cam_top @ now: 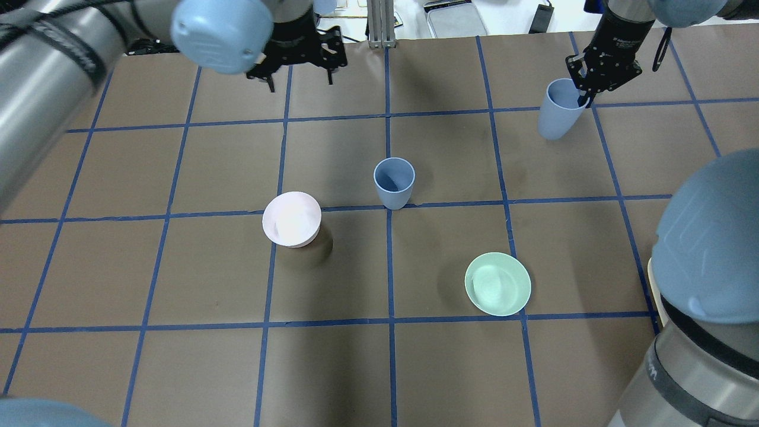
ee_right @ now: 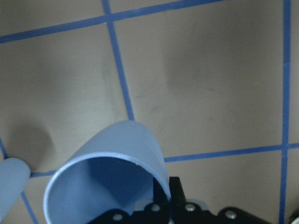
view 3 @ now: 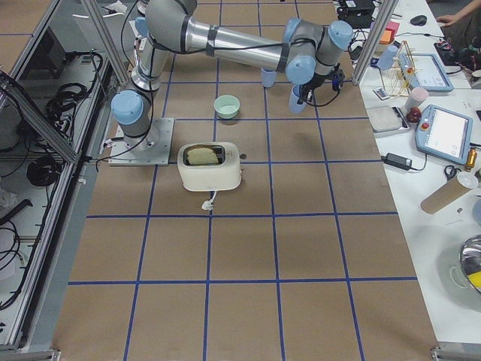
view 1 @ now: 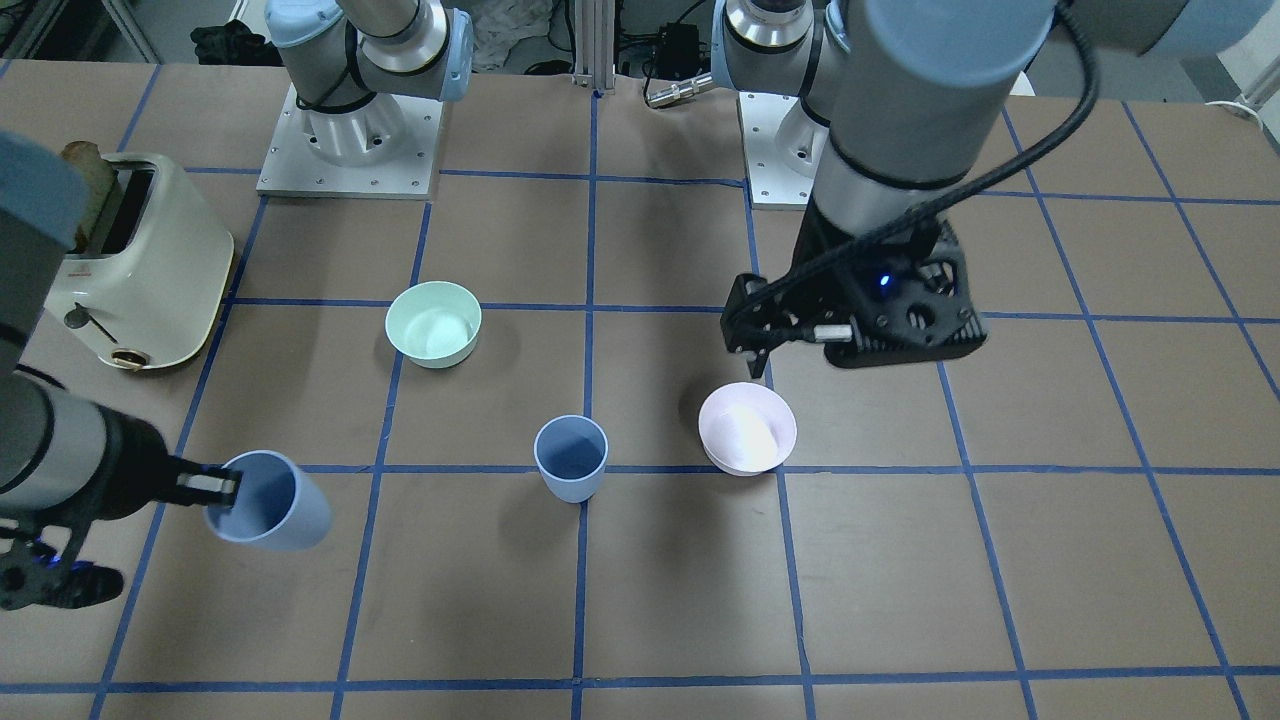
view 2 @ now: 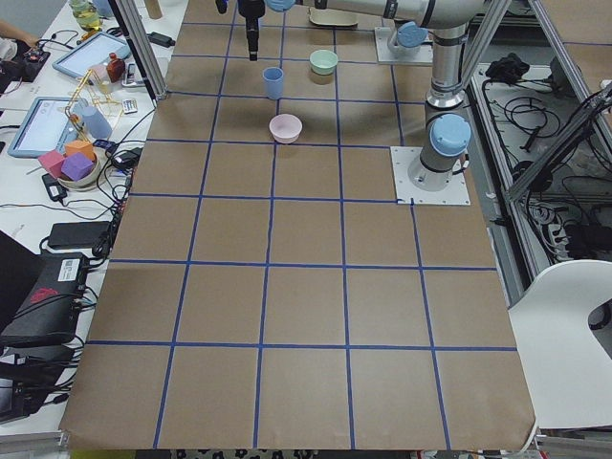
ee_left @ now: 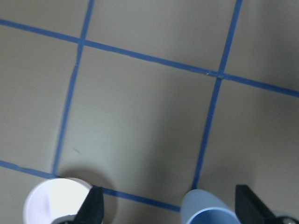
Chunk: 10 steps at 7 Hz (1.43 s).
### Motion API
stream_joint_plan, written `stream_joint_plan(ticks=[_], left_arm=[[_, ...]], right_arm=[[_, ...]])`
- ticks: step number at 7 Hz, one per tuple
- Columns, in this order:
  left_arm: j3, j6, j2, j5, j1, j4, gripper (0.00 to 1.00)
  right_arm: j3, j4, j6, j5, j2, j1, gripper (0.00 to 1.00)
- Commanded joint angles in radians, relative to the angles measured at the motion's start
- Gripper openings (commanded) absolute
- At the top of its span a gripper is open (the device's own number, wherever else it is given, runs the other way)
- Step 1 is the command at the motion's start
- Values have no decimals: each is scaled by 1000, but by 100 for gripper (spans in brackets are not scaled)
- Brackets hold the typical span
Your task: Stack blue cups with both arms
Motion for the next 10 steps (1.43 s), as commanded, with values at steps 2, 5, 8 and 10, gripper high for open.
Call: stream_joint_plan(ticks=[2, 5, 8, 10], left_arm=[[-229, 19, 216, -34, 46, -97, 99], [-282, 119, 242, -30, 66, -21, 100], [-278, 117, 240, -30, 67, -20, 100], [-278, 120, 240, -28, 66, -20, 100]], right_arm=[[3, 27, 357, 54, -42, 256, 0], [31, 22, 455, 54, -40, 364, 0], [86, -79, 449, 51, -34, 361, 0], [89, -78, 444, 47, -31, 360, 0]])
